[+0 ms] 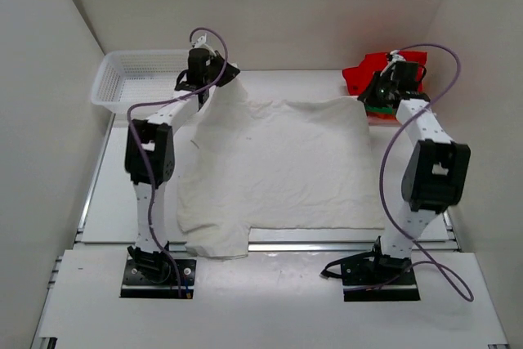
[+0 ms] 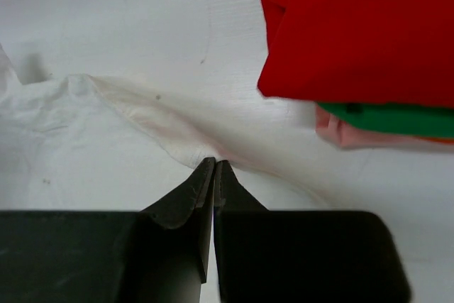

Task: Fold and stack the t-shirts
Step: Flatten out the tshirt

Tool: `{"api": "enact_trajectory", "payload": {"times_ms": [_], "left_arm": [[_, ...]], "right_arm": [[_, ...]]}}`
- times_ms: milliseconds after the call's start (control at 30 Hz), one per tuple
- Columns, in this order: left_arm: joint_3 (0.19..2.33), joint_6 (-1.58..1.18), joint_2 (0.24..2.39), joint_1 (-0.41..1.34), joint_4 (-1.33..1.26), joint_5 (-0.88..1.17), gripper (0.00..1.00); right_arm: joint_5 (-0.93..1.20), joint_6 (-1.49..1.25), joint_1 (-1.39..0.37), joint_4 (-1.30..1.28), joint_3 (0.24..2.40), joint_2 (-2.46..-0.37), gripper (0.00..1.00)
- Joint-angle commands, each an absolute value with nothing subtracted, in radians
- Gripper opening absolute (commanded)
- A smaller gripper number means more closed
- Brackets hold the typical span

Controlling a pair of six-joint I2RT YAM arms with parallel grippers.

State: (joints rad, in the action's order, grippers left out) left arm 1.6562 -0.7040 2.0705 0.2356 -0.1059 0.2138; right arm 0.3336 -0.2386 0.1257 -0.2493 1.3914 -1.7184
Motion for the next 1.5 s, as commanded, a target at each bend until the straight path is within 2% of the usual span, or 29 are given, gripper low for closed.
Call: {"api": "enact_trajectory", "payload": {"times_ms": [0,233,300,400,533,633,733,867,967,1100,1267,1467], "left_arm": [[1.948,-0.654,2.196,0.241,-0.080,0.155,0.00],[2.637,-0.661,2.630,0.201,0.185,0.091,0.00],[2.700,-0.669,2.671,0.190,0.186,0.083,0.00],[2.556,-0.637,2.625,0.186,0.138,0.066,0.00],[2.387,-0.580,2.510,0.190,0.048,0.063,0.00],[2.341,-0.560,2.444,0.195,0.074,0.112,0.00],[2.202,-0.523,2.301,0.201,0.048,0.124,0.00],[1.762,-0.494,1.974,0.216,-0.145,0.063,0.00],[1.608,-0.512,1.853,0.200,-0.149,0.044,0.00],[1.581,-0.531,1.847,0.172,-0.141,0.100,0.00],[1.663,-0.511,1.936,0.192,-0.124,0.092,0.00],[1.963,-0.489,2.167,0.196,-0.061,0.049,0.00]], "right_arm": [[0.342,-0.207,0.120,-0.207,1.591,-1.851,0.00],[0.325,-0.192,0.106,-0.488,2.263,-2.308,0.00],[0.316,-0.201,0.106,-0.528,2.358,-2.382,0.00],[0.305,-0.219,0.104,-0.508,2.379,-2.414,0.00],[0.288,-0.215,0.098,-0.453,2.258,-2.365,0.01],[0.270,-0.186,0.087,-0.443,2.186,-2.295,0.00],[0.236,-0.161,0.074,-0.413,2.080,-2.166,0.00],[0.233,-0.170,0.078,-0.338,1.854,-1.940,0.00],[0.241,-0.182,0.081,-0.316,1.745,-1.835,0.00],[0.256,-0.173,0.089,-0.310,1.680,-1.784,0.00],[0.267,-0.157,0.089,-0.305,1.726,-1.850,0.00],[0.273,-0.134,0.089,-0.321,1.925,-2.045,0.01]]}}
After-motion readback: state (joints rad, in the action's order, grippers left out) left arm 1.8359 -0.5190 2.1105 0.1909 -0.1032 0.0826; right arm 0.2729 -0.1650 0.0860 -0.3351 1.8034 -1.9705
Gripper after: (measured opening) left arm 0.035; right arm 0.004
